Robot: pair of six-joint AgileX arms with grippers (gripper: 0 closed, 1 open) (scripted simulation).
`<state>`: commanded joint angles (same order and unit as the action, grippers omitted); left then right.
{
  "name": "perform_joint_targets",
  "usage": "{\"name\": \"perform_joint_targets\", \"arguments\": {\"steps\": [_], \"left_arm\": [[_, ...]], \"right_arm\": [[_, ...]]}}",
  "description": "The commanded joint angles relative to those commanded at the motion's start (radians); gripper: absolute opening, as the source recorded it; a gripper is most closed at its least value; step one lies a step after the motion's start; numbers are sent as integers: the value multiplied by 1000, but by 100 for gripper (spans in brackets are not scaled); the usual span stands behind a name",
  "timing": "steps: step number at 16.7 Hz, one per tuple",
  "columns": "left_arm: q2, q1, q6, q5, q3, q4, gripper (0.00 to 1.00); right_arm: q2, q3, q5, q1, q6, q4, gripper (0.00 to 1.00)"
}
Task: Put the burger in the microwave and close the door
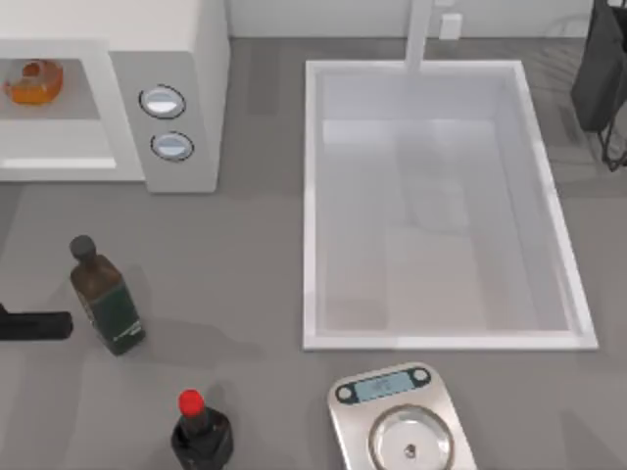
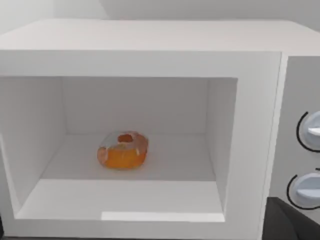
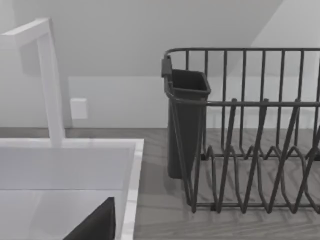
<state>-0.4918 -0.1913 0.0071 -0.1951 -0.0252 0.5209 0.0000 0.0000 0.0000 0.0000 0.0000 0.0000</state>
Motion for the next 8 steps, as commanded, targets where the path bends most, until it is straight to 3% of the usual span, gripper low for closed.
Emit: {"name": "perform_joint_targets", "arguments": {"steps": [8], "left_arm": [[-54, 11, 1, 16, -5, 62, 0]], "right_arm": [[0, 0, 0, 0, 0, 0, 100]]}}
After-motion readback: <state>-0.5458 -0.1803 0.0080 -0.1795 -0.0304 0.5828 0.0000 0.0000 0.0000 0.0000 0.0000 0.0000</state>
